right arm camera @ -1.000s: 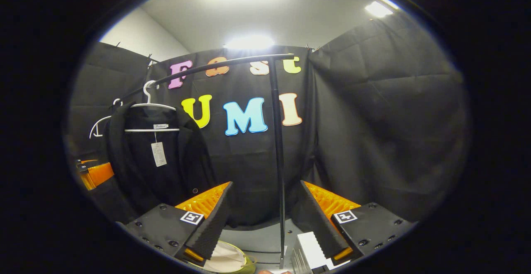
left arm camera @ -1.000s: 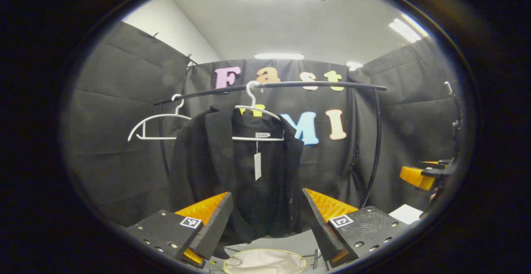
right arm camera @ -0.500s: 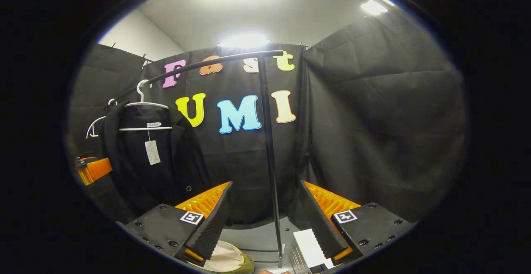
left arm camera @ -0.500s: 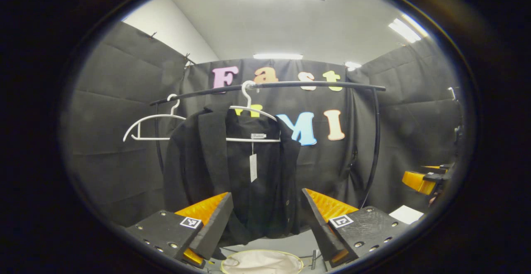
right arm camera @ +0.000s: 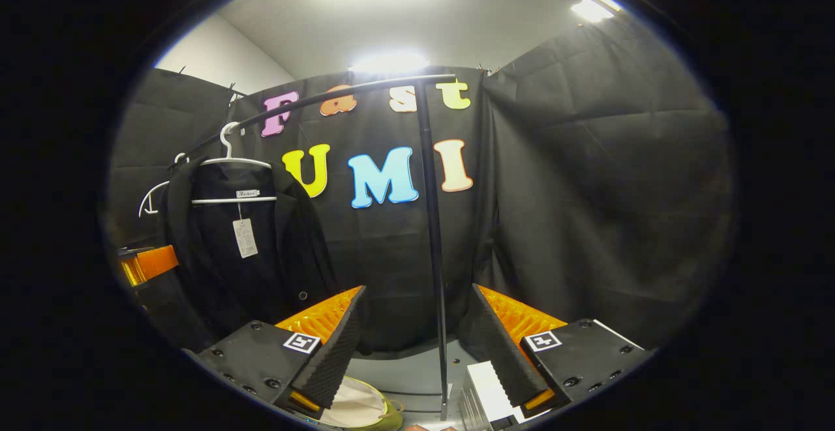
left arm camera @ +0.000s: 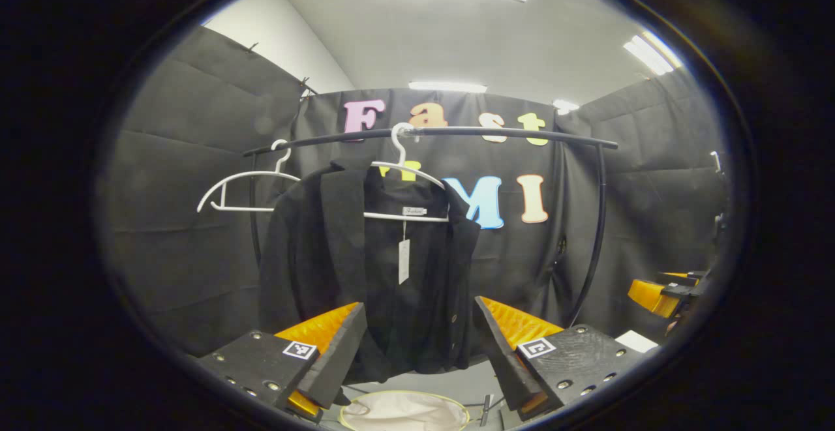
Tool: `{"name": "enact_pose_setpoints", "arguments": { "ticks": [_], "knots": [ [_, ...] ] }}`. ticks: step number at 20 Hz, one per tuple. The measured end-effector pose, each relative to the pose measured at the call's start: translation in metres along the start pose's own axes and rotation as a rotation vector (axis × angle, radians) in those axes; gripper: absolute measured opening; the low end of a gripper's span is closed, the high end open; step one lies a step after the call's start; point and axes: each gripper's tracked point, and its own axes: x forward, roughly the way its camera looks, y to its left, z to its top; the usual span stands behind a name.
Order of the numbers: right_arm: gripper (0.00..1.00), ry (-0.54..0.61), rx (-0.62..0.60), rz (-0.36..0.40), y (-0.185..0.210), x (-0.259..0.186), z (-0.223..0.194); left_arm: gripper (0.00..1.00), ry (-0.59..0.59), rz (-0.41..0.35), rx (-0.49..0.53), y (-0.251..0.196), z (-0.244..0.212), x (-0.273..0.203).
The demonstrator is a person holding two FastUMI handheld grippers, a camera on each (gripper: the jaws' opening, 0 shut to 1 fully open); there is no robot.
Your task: Grasp the clothes on the hanger with both hands and then place them into the laundry hamper below.
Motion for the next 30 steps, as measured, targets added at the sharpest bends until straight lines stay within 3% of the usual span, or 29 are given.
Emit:
{"name": "enact_pose_setpoints", "arguments": {
  "ticks": [2, 3, 4, 5, 11, 12, 16, 17, 18, 19, 21, 22, 27, 28, 30],
  "knots": [
    [0.93, 0.02, 0.006, 0.012, 0.008, 0.004, -0.002, 0.95, 0.002, 0.021, 0.007, 0.011, 0.0, -0.002],
    [0.98, 0.023, 0.005, 0.022, 0.014, 0.006, 0.0, 0.95, 0.002, 0.031, 0.007, 0.016, 0.001, -0.004],
    [0.92, 0.024, 0.002, 0.037, 0.021, 0.008, 0.004, 0.95, 0.0, 0.044, 0.004, 0.023, 0.004, -0.007],
    [0.93, 0.02, -0.002, 0.053, 0.029, 0.011, 0.009, 0.95, -0.001, 0.058, -0.001, 0.03, 0.005, -0.01],
    [0.93, -0.032, 0.006, 0.182, 0.081, 0.033, 0.04, 0.95, -0.013, 0.149, -0.021, 0.064, 0.023, 0.0],
    [0.98, -0.037, 0.007, 0.203, 0.089, 0.04, 0.045, 0.96, -0.011, 0.159, -0.023, 0.066, 0.028, 0.004],
    [0.98, -0.03, 0.038, 0.319, 0.136, 0.079, 0.06, 0.95, -0.024, 0.194, -0.011, 0.072, 0.052, 0.025],
    [0.93, -0.034, 0.041, 0.346, 0.145, 0.09, 0.065, 0.95, -0.026, 0.213, -0.001, 0.074, 0.057, 0.029],
    [0.98, -0.036, 0.04, 0.371, 0.153, 0.1, 0.069, 0.95, -0.029, 0.235, 0.01, 0.077, 0.062, 0.032],
    [0.93, -0.042, 0.038, 0.394, 0.162, 0.11, 0.071, 0.95, -0.042, 0.254, 0.015, 0.079, 0.068, 0.038],
    [0.93, -0.044, 0.043, 0.44, 0.18, 0.128, 0.075, 0.95, -0.053, 0.279, 0.007, 0.079, 0.076, 0.051],
    [0.98, -0.034, 0.046, 0.464, 0.189, 0.137, 0.074, 0.95, -0.051, 0.3, 0.001, 0.08, 0.078, 0.058],
    [0.98, 0.022, 0.114, 0.548, 0.229, 0.176, 0.067, 0.95, -0.047, 0.404, 0.025, 0.095, 0.075, 0.078],
    [0.93, 0.029, 0.13, 0.558, 0.235, 0.184, 0.066, 0.95, -0.036, 0.417, 0.027, 0.097, 0.073, 0.083],
    [0.98, 0.043, 0.15, 0.573, 0.245, 0.201, 0.063, 0.95, -0.031, 0.432, 0.019, 0.098, 0.071, 0.095]
  ]
}}
